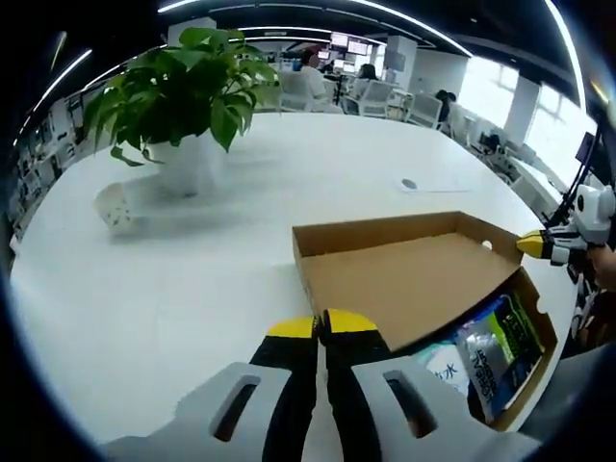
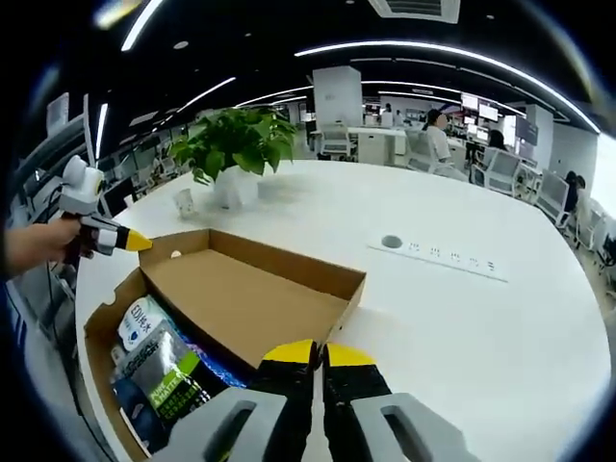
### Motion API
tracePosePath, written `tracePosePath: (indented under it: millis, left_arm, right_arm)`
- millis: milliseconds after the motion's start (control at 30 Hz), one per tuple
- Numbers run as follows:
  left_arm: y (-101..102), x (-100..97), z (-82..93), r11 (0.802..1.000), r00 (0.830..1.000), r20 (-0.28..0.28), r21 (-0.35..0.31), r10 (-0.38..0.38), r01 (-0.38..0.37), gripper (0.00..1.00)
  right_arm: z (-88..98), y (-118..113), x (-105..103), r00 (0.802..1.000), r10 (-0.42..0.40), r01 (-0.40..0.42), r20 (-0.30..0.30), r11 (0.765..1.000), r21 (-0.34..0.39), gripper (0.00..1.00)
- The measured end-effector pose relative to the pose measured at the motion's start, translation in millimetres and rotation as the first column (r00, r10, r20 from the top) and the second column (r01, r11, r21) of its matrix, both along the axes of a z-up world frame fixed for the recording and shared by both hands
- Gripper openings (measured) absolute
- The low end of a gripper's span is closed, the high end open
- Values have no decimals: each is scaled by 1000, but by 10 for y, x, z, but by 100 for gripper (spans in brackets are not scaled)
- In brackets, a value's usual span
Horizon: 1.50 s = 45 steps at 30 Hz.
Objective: Operate the shoe box by opening the lid, removing the specified soft item, and placing it in the target area until the item is outside and the box remains undamaged.
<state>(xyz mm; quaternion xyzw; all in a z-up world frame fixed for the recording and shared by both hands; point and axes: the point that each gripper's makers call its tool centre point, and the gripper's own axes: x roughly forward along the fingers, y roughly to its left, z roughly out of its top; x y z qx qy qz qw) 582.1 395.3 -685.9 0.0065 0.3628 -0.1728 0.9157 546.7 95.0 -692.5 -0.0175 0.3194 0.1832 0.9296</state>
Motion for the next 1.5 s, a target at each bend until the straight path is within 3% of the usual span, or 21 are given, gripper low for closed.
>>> tracePosePath:
  millis: [333,467,700,767,1033,1500]
  left_arm:
    - [-21,-25,29,999,999,22,32,-34,34,3]
    - [-70,-89,86,999,998,34,24,-46,45,9]
    - [-60,-149,198,996,995,69,55,-70,66,14]
    - [-72,-177,283,996,992,105,62,-73,66,14]
    - [-181,-359,414,993,986,126,68,-106,97,15]
    - [-454,-800,307,978,978,66,79,-200,195,17]
  right_arm:
    - [30,0,-25,1000,30,-30,9,999,-17,0]
    - [46,-4,-51,999,49,-48,19,998,-33,0]
    - [134,15,-110,996,73,-72,45,997,-29,7]
    - [146,23,-140,996,81,-80,44,996,-26,9]
    - [187,55,-277,993,113,-112,40,993,-22,16]
    - [200,105,-578,987,158,-158,26,987,-3,29]
